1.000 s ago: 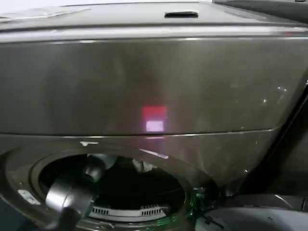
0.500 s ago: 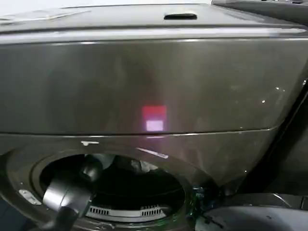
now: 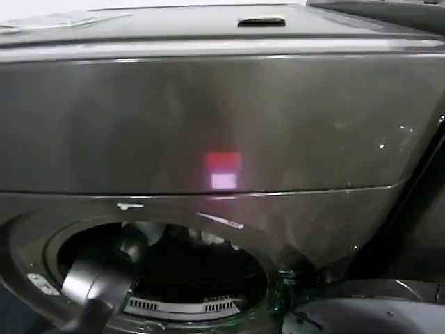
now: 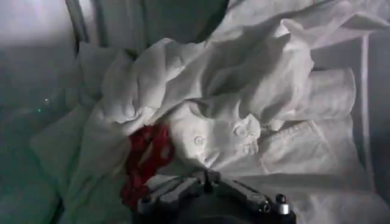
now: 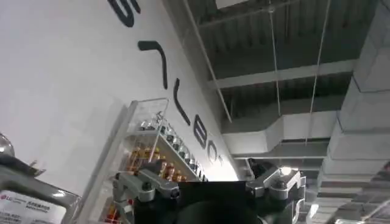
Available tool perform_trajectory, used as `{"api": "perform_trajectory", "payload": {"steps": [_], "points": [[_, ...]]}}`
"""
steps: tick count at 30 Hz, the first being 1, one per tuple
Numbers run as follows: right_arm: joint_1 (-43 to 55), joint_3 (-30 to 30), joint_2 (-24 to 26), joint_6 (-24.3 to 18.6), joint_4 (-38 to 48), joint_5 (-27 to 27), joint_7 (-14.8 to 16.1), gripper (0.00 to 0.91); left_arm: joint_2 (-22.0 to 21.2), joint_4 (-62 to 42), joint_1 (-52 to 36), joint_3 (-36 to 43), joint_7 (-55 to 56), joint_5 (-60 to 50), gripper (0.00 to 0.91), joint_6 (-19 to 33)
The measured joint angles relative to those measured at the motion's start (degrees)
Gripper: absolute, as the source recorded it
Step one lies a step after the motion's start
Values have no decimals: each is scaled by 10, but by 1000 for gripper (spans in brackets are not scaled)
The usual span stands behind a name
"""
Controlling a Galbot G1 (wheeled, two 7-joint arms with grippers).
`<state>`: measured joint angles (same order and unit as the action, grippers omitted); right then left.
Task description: Grasp the clothes from the dryer.
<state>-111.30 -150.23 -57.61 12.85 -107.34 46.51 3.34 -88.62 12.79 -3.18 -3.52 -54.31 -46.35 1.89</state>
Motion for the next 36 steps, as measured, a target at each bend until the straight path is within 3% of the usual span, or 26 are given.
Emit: {"api": "perform_trajectory", "payload": {"steps": [12, 21, 28, 36], "points": [[6, 5, 1, -4, 4, -4, 0, 907, -15, 70, 41, -104, 95, 116, 0, -26], [13, 8, 10, -8, 16, -9, -2, 907, -23, 248, 159, -168, 237, 255, 0, -31], [15, 8, 16, -11, 28, -15, -11, 907, -36, 397, 267, -198, 385, 333, 0, 6], [16, 5, 21, -28, 33, -27, -11, 907, -36, 527, 370, -213, 519, 381, 0, 105]]}}
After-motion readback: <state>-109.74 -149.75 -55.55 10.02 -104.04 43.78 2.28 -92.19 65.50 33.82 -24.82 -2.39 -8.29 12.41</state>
